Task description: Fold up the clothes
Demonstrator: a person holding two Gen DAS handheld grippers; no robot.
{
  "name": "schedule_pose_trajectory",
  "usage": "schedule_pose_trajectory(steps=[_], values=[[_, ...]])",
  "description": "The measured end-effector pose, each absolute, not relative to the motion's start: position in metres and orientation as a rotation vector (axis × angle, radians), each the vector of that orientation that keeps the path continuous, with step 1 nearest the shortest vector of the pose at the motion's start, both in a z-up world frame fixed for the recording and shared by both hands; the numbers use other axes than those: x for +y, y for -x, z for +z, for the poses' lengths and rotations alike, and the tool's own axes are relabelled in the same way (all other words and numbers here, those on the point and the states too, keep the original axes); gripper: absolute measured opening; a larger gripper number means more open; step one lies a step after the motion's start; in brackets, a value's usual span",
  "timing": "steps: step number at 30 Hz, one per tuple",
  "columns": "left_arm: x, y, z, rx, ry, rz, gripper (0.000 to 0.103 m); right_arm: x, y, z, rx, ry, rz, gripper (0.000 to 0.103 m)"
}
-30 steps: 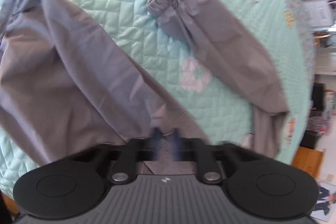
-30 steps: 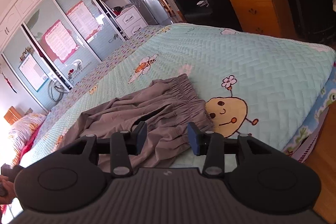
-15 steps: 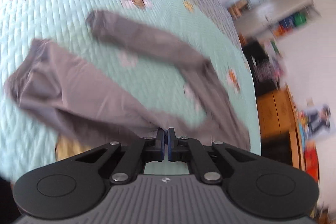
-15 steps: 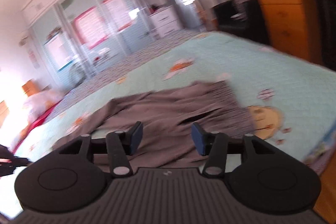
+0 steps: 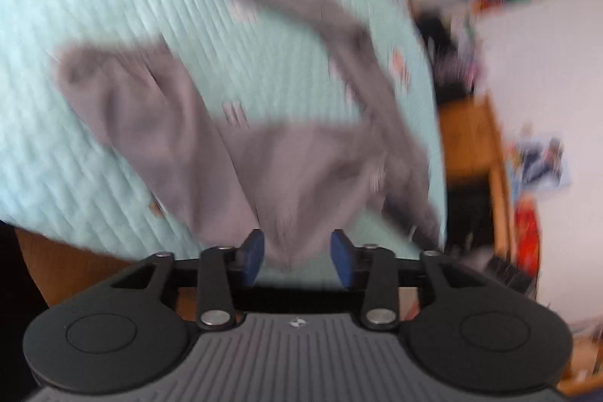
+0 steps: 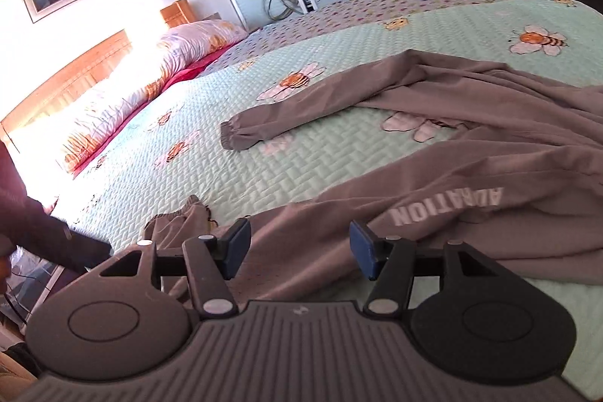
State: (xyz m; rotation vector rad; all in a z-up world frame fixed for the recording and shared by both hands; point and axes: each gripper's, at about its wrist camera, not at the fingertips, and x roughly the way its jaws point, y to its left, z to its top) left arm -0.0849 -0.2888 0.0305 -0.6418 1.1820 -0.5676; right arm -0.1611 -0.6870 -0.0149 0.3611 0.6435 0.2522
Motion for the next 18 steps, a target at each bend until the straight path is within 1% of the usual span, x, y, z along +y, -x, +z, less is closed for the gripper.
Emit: schedule_pose_trajectory(steps=[1,3,7,10,13,18], values=[[-0.272,0.080,0.028,1.160,0.671,-0.468,0.060,-0.686,0.161,-0.016,0.650,-0.378,0.257,0.062],[-0.244,0.068,0.017,1.150,0.742,-0.278,0.066,-0.683,0.159,-0.019,0.661,-0.428,0.280,0.062],[-0.220,0.041,-0.019,1.225,0.863,-0.136,0.066,-0.668,0.145,-0.025,0.680,-0.545,0.387,0.062],[-0.217,0.032,-0.038,1.258,0.941,-0.125,0.066,-0.657,0.114,-0.037,0.729,-0.708,0.506,0.062],[-0.218,0.036,-0.042,1.269,0.957,-0.134,0.066,-0.636,0.074,-0.053,0.793,-0.799,0.543,0.062],[-0.204,0.045,-0.038,1.256,0.988,-0.130,0.066,-0.605,0.018,-0.094,0.956,-0.955,0.472,0.062]])
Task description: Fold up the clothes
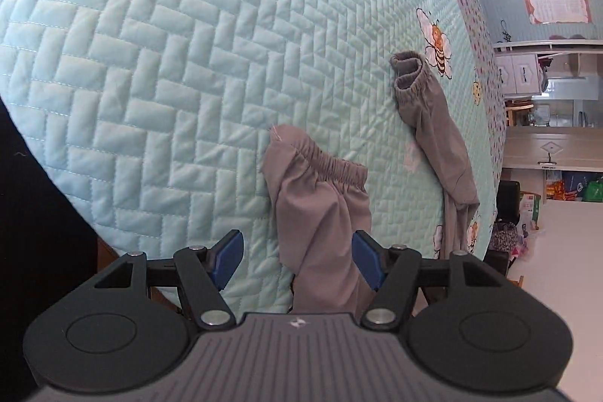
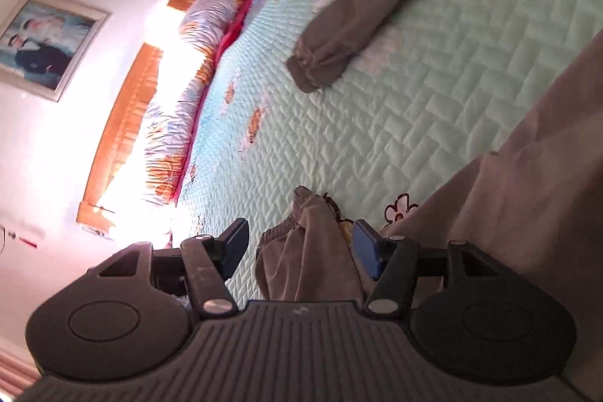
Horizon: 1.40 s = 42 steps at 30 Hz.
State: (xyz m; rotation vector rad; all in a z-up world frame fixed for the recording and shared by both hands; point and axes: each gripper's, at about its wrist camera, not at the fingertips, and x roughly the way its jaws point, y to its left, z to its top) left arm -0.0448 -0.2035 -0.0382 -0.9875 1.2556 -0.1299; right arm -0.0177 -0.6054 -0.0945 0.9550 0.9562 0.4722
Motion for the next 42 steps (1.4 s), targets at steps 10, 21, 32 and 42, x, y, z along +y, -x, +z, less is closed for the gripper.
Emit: schedule_pose_trajectory(steps=[10,21,32,42], values=[[-0.175,0.043,-0.062,1.302,1.146,-0.173,0.071,-0.537,0.026,-0.074,1.007,-1.005,0.977,0.063],[-0.157,0.058,-0.069,1.285,1.240,-0.194,0.071,-0.540,0.060,-0.055,0.898,-0.854,0.877,0.064],[-0.150,0.059,-0.071,1.280,1.244,-0.161,0.071,-0.548,0.000,-0.104,1.026,-1.122,0.636,0.066],[-0.150,0.060,-0.080,1.314,1.262,-0.202,0.074,-0.478,0.078,-0.054,1.083,-0.572,1.148,0.069]])
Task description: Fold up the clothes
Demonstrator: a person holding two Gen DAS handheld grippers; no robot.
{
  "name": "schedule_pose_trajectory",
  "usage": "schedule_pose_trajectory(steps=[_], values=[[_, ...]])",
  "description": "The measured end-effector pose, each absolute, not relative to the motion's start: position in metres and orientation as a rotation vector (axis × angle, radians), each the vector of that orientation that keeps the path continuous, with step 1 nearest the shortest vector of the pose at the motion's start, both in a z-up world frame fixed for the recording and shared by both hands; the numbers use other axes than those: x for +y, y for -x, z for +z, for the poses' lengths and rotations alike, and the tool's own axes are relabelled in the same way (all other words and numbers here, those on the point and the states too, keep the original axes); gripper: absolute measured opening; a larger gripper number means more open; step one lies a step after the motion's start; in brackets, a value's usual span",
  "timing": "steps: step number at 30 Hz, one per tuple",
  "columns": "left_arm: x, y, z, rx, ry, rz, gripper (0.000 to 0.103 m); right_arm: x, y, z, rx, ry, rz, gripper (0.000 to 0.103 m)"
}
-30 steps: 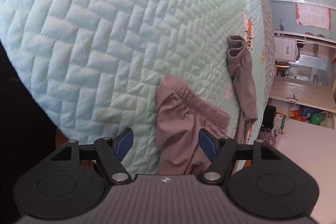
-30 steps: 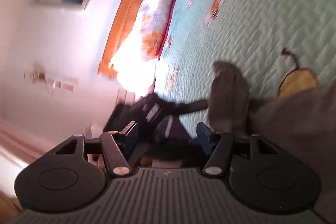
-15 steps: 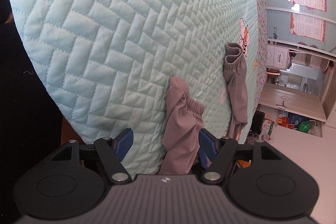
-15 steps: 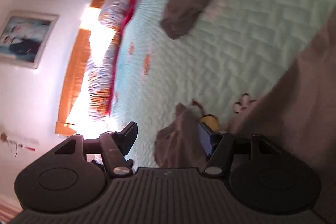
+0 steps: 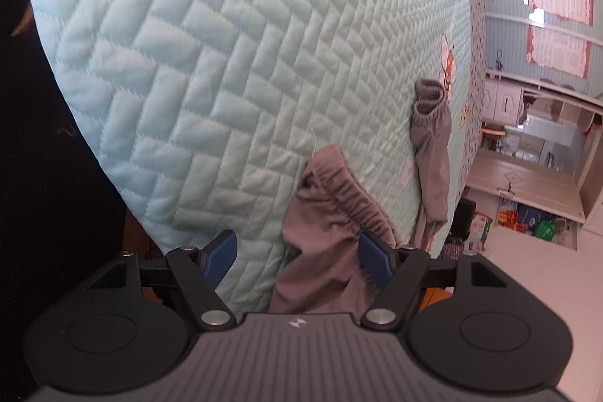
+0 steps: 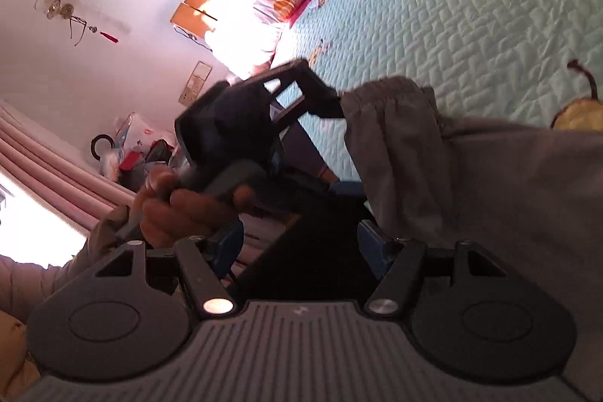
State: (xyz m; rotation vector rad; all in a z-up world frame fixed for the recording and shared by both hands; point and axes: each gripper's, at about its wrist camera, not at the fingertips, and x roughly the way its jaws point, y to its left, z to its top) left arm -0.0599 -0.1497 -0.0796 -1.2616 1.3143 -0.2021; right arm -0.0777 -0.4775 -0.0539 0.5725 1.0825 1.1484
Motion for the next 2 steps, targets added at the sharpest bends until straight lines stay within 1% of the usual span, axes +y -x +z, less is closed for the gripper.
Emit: schedule_pose_trajectory(steps=[2], values=[[-0.1491,0.0609,-0.0805,1.316,1.270,-0.210,0.074,-0.4777,0.0840,-0.0627,1.101,-0.601,1.132,0.069]])
